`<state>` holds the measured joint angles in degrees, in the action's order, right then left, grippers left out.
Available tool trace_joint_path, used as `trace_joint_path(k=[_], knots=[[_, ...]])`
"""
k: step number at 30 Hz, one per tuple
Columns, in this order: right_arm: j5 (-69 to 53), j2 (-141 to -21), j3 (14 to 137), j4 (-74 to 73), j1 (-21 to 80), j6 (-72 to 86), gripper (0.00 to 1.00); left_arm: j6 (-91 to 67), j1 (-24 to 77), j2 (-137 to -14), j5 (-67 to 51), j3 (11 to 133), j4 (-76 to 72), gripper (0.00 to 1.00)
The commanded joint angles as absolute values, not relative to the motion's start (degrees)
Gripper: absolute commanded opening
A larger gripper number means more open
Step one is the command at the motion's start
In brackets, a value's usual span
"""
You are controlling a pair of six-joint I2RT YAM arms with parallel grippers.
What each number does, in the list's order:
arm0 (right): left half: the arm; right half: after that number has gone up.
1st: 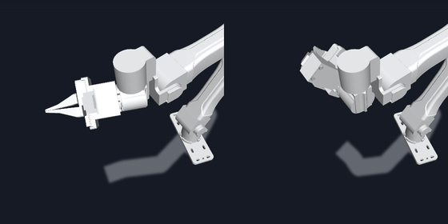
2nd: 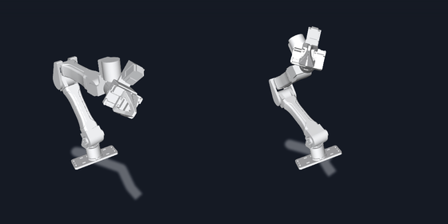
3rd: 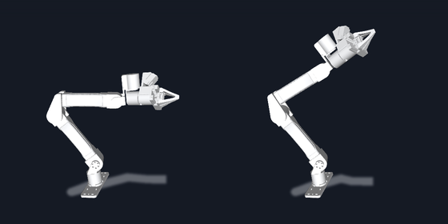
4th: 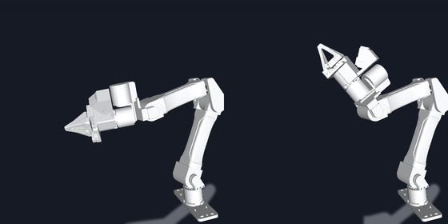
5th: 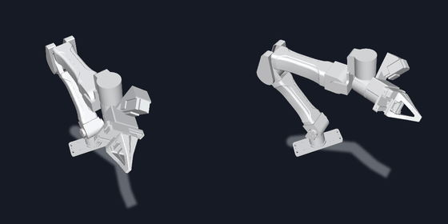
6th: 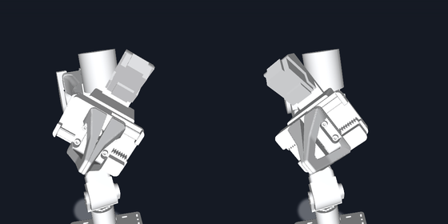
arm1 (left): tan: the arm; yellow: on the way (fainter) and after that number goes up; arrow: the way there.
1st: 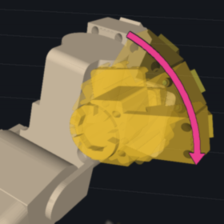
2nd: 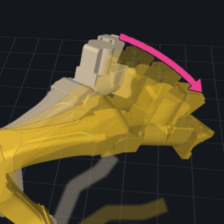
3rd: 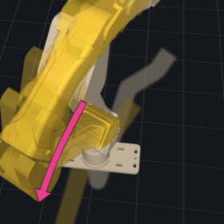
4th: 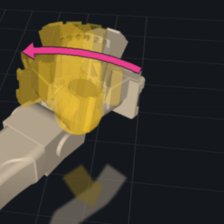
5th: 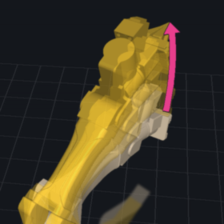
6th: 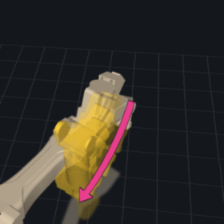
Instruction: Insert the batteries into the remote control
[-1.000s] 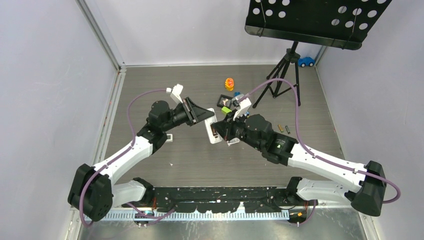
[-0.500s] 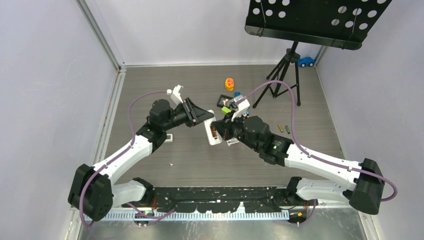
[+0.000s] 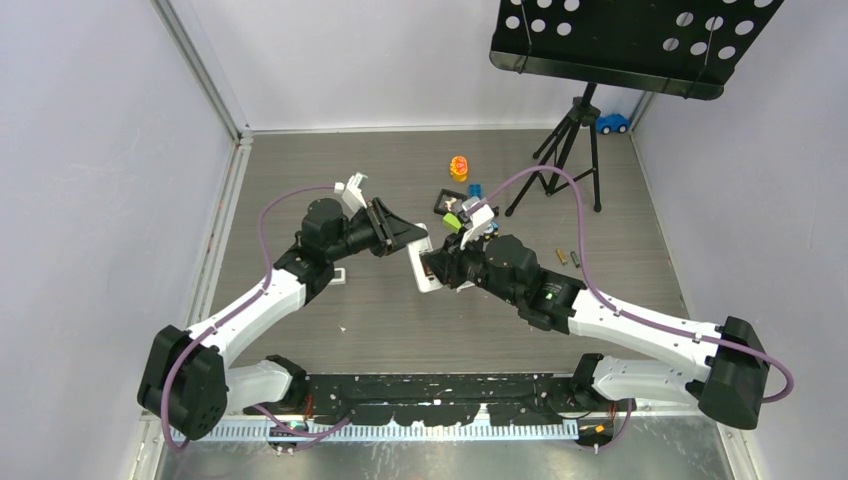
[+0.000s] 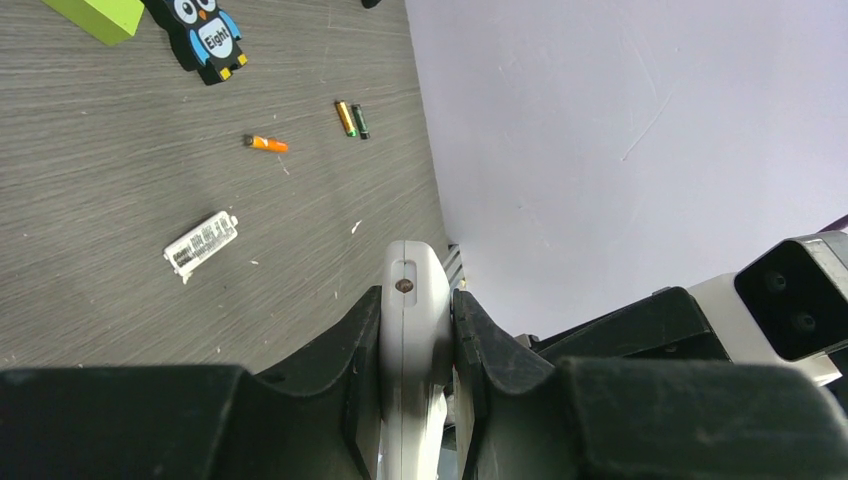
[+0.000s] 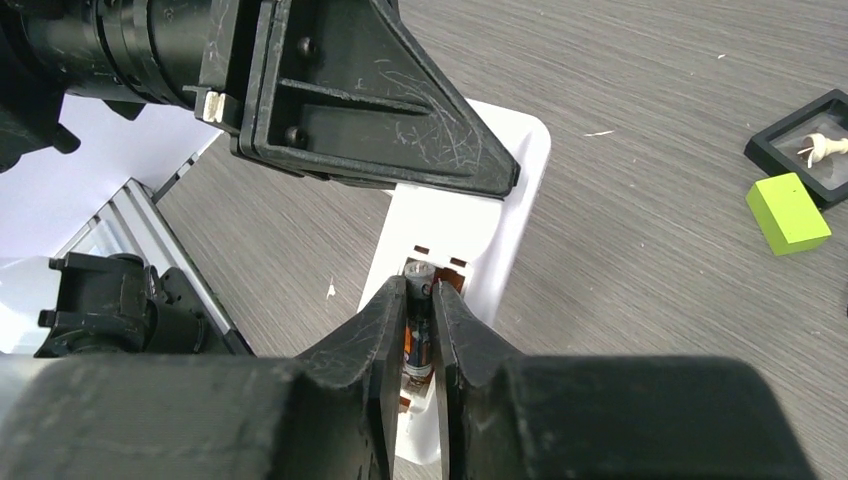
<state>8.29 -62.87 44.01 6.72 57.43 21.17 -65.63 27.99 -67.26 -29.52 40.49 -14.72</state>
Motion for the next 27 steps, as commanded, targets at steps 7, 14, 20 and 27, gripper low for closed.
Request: trace_joint_path(k=[7, 14, 20, 27], knots=[[9.19, -60.72, 47.1, 0.36, 57.74, 23.18, 0.39, -66.42, 27.6, -67.34, -29.85, 41.84, -17.61, 0.0], [12.88, -58.49, 48.24, -2.54, 57.72, 26.01, 0.48, -65.2, 27.51, -67.4, -29.09, 41.23, -16.53, 0.0], [13.8, -59.9, 48.2, -3.22, 57.72, 26.0, 0.52, -64.93, 27.42, -67.23, -29.31, 41.12, -15.78, 0.0], [12.9, -63.14, 49.49, -3.01, 57.7, 25.54, 0.56, -64.82, 27.42, -67.2, -30.18, 41.22, -15.47, 0.0]])
